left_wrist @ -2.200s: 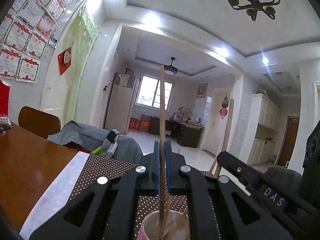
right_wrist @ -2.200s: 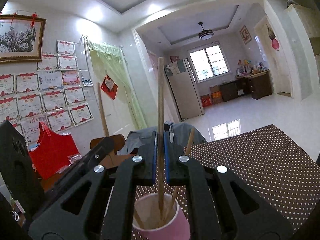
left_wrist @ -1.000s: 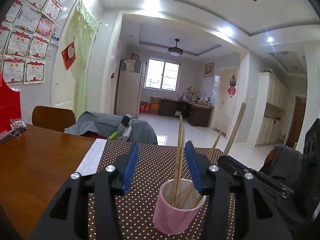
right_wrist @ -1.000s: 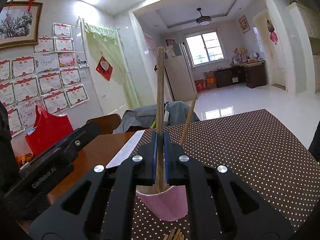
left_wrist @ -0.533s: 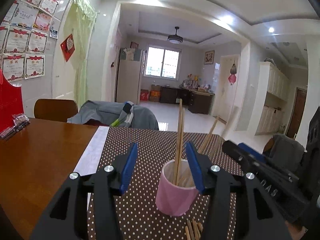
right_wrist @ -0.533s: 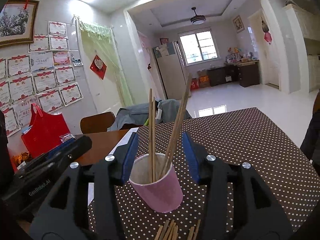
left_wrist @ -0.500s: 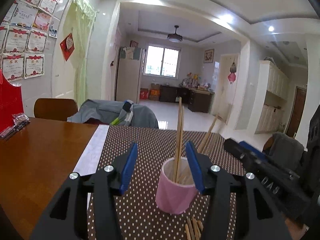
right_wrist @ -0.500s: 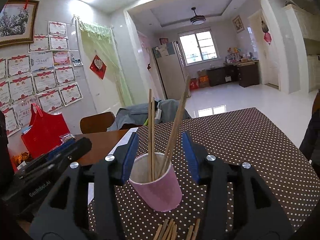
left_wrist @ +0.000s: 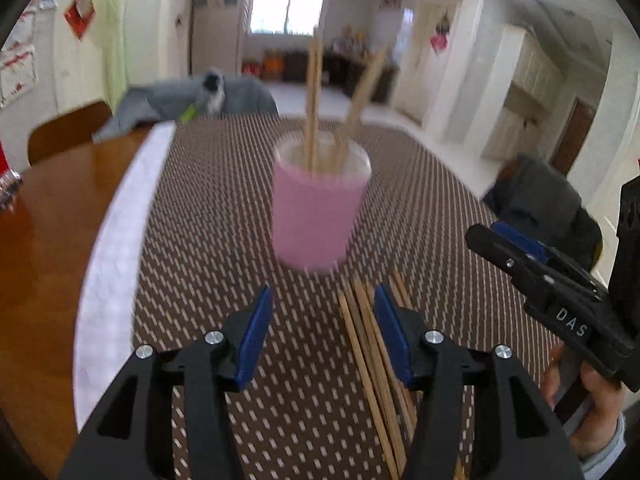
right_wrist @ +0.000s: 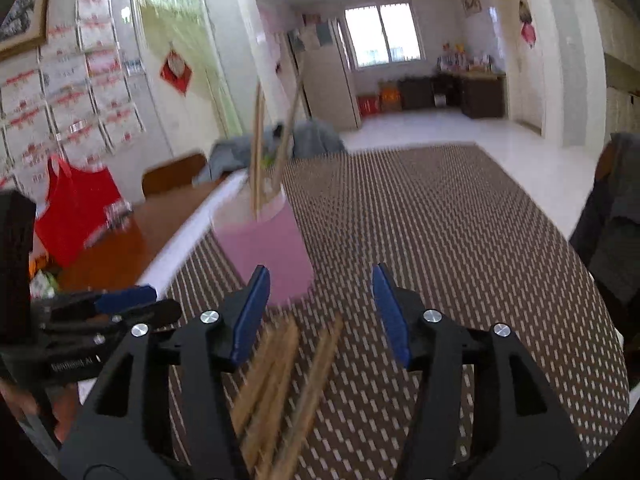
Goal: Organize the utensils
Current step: 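Move both open grippers back down to the remaining wooden sticks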
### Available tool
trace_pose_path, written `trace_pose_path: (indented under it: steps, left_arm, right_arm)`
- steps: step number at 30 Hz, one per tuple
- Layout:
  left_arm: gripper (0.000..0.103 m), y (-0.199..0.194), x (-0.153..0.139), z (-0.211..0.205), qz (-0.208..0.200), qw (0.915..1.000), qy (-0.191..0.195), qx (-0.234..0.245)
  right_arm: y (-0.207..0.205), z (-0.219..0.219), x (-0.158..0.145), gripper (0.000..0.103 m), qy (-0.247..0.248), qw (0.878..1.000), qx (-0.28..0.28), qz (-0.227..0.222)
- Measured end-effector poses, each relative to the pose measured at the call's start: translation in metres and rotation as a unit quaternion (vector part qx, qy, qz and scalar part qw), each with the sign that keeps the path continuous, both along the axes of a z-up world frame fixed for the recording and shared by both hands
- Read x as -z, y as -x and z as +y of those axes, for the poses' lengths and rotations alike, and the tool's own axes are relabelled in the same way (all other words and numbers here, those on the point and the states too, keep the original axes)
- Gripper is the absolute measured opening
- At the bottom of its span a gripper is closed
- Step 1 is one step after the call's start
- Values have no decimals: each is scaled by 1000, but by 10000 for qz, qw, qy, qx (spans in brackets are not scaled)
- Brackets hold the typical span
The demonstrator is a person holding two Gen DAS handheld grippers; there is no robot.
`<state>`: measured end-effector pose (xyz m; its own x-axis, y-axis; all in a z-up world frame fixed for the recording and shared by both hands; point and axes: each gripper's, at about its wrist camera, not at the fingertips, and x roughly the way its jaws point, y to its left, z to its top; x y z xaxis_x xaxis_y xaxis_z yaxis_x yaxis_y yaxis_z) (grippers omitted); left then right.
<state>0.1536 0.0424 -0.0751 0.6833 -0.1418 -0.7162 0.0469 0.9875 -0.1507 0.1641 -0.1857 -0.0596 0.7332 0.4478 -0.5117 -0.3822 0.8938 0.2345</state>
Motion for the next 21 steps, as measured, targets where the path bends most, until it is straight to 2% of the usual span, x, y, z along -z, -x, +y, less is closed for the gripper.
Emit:
trace_pose_path:
  steps: [4, 11, 14, 17, 21]
  left_arm:
    - [53, 8, 25, -13, 484, 9985, -87, 225]
    - [53, 21, 45, -40, 876, 9937, -280, 637]
    - [53, 22, 53, -53, 987, 9903, -550, 803]
    - [53, 20, 60, -52, 1105, 9879, -814, 722]
    - [53, 19, 63, -31, 1219, 9898, -538, 514]
  right_arm:
    - [15, -9, 20, 57, 303, 9990, -6, 339]
    - [29, -24, 41, 60, 283, 9969, -46, 739]
    - [33, -27, 46, 60, 252, 9961, -95, 837]
    - [34, -26, 47, 60, 249, 9957, -140, 883]
    - [35, -25, 49, 61, 283, 9952, -197, 915]
